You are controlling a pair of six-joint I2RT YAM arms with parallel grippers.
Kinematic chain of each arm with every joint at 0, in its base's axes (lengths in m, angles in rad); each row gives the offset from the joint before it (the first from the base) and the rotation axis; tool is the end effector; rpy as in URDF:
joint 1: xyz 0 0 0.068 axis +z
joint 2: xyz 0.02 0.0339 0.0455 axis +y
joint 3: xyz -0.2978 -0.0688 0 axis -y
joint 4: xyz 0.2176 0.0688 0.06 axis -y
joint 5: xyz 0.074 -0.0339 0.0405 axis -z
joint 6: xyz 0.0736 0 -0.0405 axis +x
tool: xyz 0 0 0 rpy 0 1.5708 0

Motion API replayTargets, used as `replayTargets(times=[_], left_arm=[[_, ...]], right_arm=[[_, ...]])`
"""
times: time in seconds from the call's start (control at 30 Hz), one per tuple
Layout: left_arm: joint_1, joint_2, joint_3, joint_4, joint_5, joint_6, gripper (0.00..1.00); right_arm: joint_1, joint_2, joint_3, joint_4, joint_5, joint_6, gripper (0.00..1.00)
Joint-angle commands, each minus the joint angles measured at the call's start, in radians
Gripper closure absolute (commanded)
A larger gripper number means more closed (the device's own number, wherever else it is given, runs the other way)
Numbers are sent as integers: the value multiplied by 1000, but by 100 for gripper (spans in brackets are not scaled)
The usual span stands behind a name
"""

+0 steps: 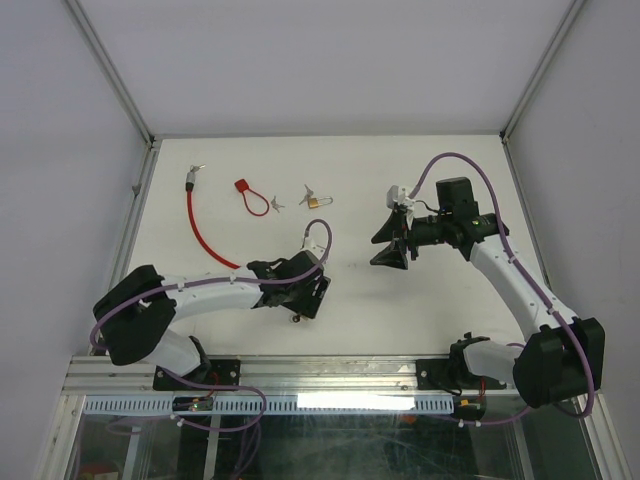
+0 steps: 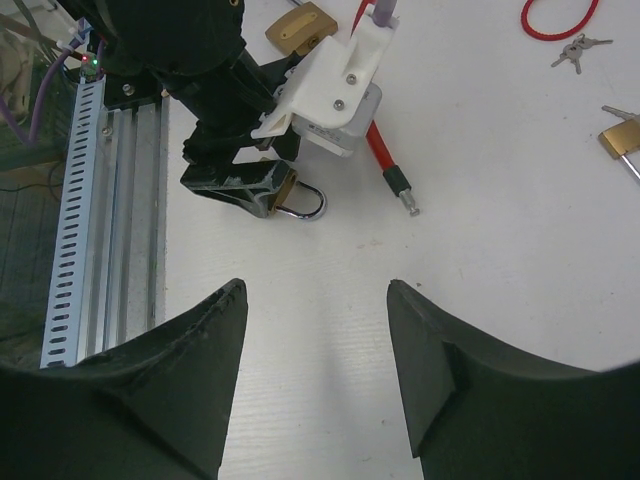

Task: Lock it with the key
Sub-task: Pick up the lock from the center of the board.

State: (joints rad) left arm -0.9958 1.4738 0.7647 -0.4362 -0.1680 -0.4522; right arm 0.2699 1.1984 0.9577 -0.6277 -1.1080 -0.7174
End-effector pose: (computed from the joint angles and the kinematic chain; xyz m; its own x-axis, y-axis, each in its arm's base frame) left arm 0.1495 -0.2080 0.1803 -0.7907 0.4280 -0.4378 0.4940 0.8684 -0.0434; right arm 0.1813 0.1185 0.3157 -0.1098 -0.3349 -0.9358 -0.9932 0.0743 0.0899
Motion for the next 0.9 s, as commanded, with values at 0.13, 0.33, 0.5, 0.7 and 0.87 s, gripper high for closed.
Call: replayTargets(times=[0.13, 0.33, 0.5, 0.7, 0.87], left_arm=[[-21, 32, 29, -1, 30, -11, 35], [-43, 65, 53, -63, -19, -54, 34], [-67, 101, 88, -128, -61, -74, 38], [-67, 118, 102, -136, -54, -63, 67], [-68, 78, 126, -105, -32, -13, 82]], right_arm=[[-4, -4, 42, 2, -29, -22, 39], [-3, -4, 43, 0, -33, -23, 39], [-4, -5, 43, 1, -33, -23, 39], [-4, -5, 42, 0, -33, -25, 39], [-4, -5, 40, -23, -53, -72, 39]])
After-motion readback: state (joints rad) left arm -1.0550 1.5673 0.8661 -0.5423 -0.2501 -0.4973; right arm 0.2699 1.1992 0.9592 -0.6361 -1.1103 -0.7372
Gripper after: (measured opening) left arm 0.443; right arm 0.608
